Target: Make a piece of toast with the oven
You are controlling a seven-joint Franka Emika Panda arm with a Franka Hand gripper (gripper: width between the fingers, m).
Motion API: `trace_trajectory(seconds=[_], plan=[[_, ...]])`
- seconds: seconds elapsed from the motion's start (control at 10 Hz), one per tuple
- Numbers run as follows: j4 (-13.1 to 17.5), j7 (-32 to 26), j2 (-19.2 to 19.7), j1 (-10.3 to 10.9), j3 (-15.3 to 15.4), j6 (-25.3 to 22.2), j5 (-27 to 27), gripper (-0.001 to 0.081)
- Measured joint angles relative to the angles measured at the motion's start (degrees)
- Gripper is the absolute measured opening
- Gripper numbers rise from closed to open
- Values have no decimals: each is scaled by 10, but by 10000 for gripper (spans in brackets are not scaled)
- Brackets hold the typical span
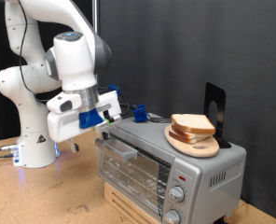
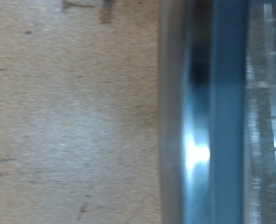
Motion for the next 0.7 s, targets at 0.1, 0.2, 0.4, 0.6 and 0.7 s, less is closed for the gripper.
trace_trajectory(seconds=[0.1, 0.2, 0.4, 0.6, 0.7], plan=[[0, 0, 7, -12, -3, 7, -13, 800], [0, 1, 16, -24, -6, 14, -27, 800], [0, 11, 41, -47, -13, 35, -62, 800], [4, 34, 74, -66, -19, 61, -93, 800], [7, 48, 94, -72, -22, 78, -105, 800]])
